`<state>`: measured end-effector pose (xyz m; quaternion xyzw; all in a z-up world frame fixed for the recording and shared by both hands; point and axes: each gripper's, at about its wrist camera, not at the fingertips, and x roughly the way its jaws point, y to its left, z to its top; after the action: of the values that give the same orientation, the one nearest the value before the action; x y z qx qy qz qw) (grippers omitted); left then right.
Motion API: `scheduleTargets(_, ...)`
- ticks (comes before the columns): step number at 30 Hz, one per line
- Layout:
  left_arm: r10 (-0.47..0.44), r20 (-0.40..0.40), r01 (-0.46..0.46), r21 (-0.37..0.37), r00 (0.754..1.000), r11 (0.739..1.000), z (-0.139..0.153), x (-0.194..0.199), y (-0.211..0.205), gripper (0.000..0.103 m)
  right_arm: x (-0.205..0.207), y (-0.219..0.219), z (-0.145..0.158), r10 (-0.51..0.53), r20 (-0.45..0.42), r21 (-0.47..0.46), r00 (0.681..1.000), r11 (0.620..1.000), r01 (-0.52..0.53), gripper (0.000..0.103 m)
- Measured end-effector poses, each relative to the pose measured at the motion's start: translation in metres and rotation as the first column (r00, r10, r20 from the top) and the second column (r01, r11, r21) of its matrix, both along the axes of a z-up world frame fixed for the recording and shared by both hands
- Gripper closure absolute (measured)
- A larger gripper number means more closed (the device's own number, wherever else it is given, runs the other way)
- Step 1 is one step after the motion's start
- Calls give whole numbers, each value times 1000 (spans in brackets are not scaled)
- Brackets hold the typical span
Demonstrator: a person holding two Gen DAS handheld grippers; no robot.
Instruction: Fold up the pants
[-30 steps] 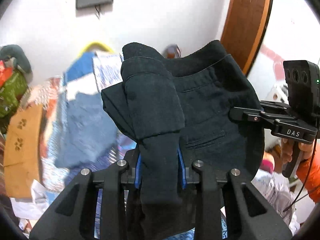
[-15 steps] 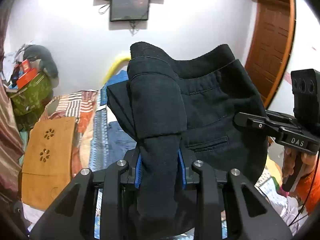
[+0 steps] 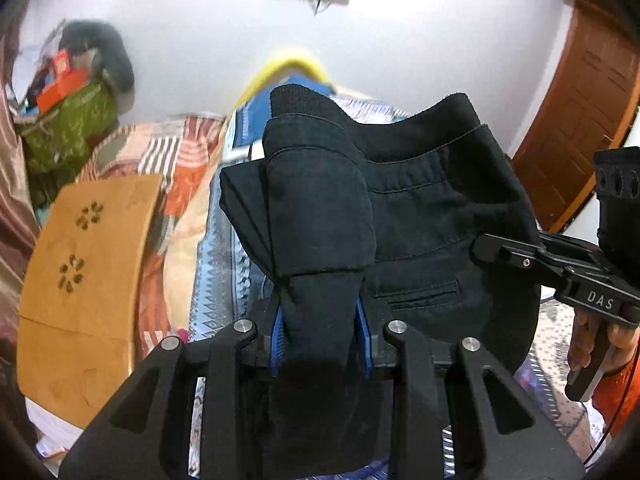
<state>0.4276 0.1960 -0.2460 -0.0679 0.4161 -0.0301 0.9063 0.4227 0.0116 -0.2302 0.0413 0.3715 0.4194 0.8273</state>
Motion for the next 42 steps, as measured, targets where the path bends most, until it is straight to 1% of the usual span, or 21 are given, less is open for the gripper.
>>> scheduleTargets(4, 16, -45, -17, -10, 999, 1000, -34, 23, 11, 74, 19, 17, -34, -1, -46, -36, 999, 999, -1, 87)
scheduleTargets(8, 19, -97, -21, -21, 995, 1000, -66, 40, 16, 73, 34, 25, -56, -11, -79, -61, 997, 998, 6, 87)
scheduleTargets(10, 22, -118, -26, -29, 993, 999, -77, 45, 18, 72, 40, 29, -66, -12, -93, -86, 996, 996, 4, 87)
scheduleTargets(13, 30, -166, -38, -47, 986, 998, -99, 56, 20, 69, 45, 35, -80, -18, -95, -146, 995, 989, 4, 86)
scheduleTargets(15, 38, -196, -48, -46, 980, 998, -108, 59, 20, 65, 46, 36, -87, -27, -99, -183, 995, 983, 9, 84)
scheduleTargets(17, 59, -206, -67, -33, 977, 997, -113, 59, 21, 60, 46, 36, -93, -36, -101, -223, 994, 975, 13, 78)
scheduleTargets(18, 65, -203, -72, -30, 977, 997, -113, 58, 21, 57, 44, 35, -94, -39, -91, -242, 995, 970, 16, 77)
scheduleTargets(19, 71, -200, -78, -27, 977, 997, -113, 57, 23, 57, 43, 34, -95, -38, -78, -259, 996, 966, 17, 74)
scheduleTargets(21, 95, -200, -98, -7, 975, 995, -108, 54, 24, 54, 39, 29, -94, -39, -67, -284, 997, 959, 18, 67)
scheduleTargets(22, 107, -201, -105, 16, 974, 994, -104, 50, 24, 54, 35, 26, -91, -42, -67, -292, 997, 956, 21, 60)
scheduleTargets(23, 111, -202, -106, 35, 973, 994, -100, 47, 22, 54, 34, 23, -90, -45, -63, -298, 997, 954, 24, 56)
scheduleTargets(25, 117, -196, -109, 52, 974, 993, -92, 37, 22, 54, 25, 16, -81, -46, -29, -315, 999, 948, 35, 55)
scheduleTargets(27, 123, -177, -112, 69, 977, 991, -78, 19, 20, 54, 21, 12, -73, -46, -2, -325, 999, 945, 43, 54)
scheduleTargets(30, 121, -125, -104, 129, 985, 986, -48, -11, 12, 54, 5, 2, -51, -44, 26, -304, 999, 951, 50, 53)
scheduleTargets(32, 114, -73, -101, 159, 991, 982, -21, -35, 3, 54, -12, -6, -30, -44, 46, -273, 998, 960, 55, 53)
scheduleTargets(34, 104, -26, -99, 162, 994, 982, 4, -57, -4, 54, -28, -10, -10, -40, 79, -252, 996, 966, 59, 53)
scheduleTargets(35, 100, 14, -101, 163, 995, 981, 24, -73, -9, 54, -40, -12, 4, -39, 108, -236, 993, 970, 64, 53)
scheduleTargets(37, 92, 72, -103, 162, 993, 981, 50, -97, -16, 54, -61, -19, 28, -38, 156, -203, 987, 977, 70, 53)
scheduleTargets(38, 93, 118, -111, 158, 989, 981, 70, -115, -21, 54, -75, -23, 44, -42, 187, -177, 981, 981, 76, 53)
scheduleTargets(40, 97, 193, -127, 152, 976, 980, 100, -144, -28, 54, -100, -31, 71, -50, 237, -133, 970, 988, 84, 53)
scheduleTargets(42, 87, 256, -123, 130, 963, 984, 124, -170, -35, 53, -121, -36, 91, -55, 283, -101, 958, 991, 87, 50)
